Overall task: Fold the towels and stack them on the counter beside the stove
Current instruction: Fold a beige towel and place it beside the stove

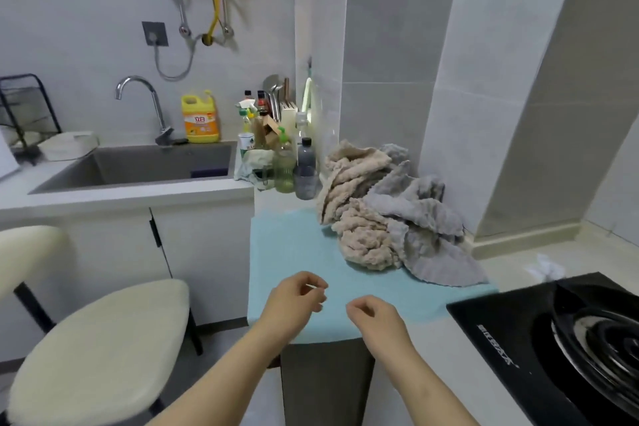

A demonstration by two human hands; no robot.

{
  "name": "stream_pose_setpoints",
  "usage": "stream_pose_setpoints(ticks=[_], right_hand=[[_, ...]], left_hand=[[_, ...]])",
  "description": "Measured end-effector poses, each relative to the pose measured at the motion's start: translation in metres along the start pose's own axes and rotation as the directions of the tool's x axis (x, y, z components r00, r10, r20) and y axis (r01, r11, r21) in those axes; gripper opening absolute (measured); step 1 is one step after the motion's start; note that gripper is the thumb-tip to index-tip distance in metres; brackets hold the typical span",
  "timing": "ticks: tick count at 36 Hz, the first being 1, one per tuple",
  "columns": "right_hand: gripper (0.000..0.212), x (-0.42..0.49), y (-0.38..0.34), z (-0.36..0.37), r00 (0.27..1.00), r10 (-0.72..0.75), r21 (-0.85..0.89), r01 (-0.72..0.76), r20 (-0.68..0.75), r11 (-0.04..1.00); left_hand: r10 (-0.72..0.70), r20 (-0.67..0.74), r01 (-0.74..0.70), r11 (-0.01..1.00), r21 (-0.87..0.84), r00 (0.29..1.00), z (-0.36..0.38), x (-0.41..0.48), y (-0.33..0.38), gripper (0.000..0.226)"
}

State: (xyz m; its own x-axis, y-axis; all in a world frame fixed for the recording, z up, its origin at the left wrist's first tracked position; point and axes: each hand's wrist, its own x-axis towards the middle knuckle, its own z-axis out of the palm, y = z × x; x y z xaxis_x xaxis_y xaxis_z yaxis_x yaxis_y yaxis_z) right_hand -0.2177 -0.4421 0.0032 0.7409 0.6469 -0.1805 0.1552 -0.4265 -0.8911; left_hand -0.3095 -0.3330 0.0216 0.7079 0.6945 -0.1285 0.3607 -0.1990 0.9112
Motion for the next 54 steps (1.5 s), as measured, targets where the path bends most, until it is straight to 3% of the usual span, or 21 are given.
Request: stream_pose_setpoints(ticks=[9,17,21,23,27,30,34,36,40,44,49,54], right_hand=[[0.014,0.122,-0.026,-0.020,0.998,-0.044,0.012,0.044,-0.048,0.999],[0.030,0.183,-0.039,-0.032,0.982,-0.117,-0.023,0.115,-0.151,0.993],[0.020,0.199,-0.039,-0.037,0.922,-0.284,-0.222,0.229,-0.262,0.948],[0.031,0.208,-0.042,-0.040,0.911,-0.354,-0.340,0.270,-0.213,0.901],[0.051,0.223,-0.042,-0.044,0.957,-0.274,-0.690,0.136,-0.093,0.710],[0.056,0.235,-0.033,-0.048,0.974,-0.212,-0.770,0.076,-0.079,0.633],[0.059,0.249,-0.021,-0.056,0.997,-0.072,-0.774,0.023,-0.029,0.633],[0.059,0.253,-0.017,-0.059,0.998,-0.050,-0.758,0.015,-0.023,0.652],[0.059,0.257,-0.011,-0.065,1.000,-0.025,-0.742,0.023,0.009,0.670],[0.059,0.262,-0.007,-0.066,1.000,-0.003,-0.740,0.022,0.027,0.673],[0.060,0.263,-0.007,-0.063,0.999,-0.009,-0.750,0.032,0.035,0.661],[0.061,0.261,-0.010,-0.062,1.000,-0.020,-0.736,0.031,0.023,0.676]], left_hand=[[-0.038,-0.044,0.038,0.999,-0.015,0.998,-0.002,0.120,0.024,0.016],[-0.042,-0.068,0.040,0.999,-0.030,0.997,0.003,0.186,0.027,0.019],[-0.023,-0.151,0.018,0.999,-0.032,0.988,0.004,0.213,0.028,0.021],[0.000,-0.182,0.000,1.000,0.003,0.983,0.005,0.227,0.032,0.018],[0.067,-0.186,-0.040,0.989,0.144,0.980,0.011,0.254,0.042,0.040],[0.053,-0.139,-0.026,0.982,0.188,0.989,0.020,0.273,0.050,0.055],[-0.042,-0.059,0.043,0.999,0.017,0.997,0.030,0.289,0.054,0.059],[-0.074,-0.097,0.071,0.997,-0.031,0.993,0.032,0.293,0.053,0.051],[-0.044,-0.132,0.049,0.998,0.035,0.990,0.033,0.299,0.051,0.023],[-0.011,-0.201,0.012,1.000,0.005,0.980,0.025,0.299,0.058,0.031],[0.047,-0.309,-0.065,0.997,-0.047,0.950,-0.001,0.296,0.067,0.024],[-0.028,-0.411,-0.045,0.985,-0.167,0.911,-0.031,0.286,0.058,0.023]])
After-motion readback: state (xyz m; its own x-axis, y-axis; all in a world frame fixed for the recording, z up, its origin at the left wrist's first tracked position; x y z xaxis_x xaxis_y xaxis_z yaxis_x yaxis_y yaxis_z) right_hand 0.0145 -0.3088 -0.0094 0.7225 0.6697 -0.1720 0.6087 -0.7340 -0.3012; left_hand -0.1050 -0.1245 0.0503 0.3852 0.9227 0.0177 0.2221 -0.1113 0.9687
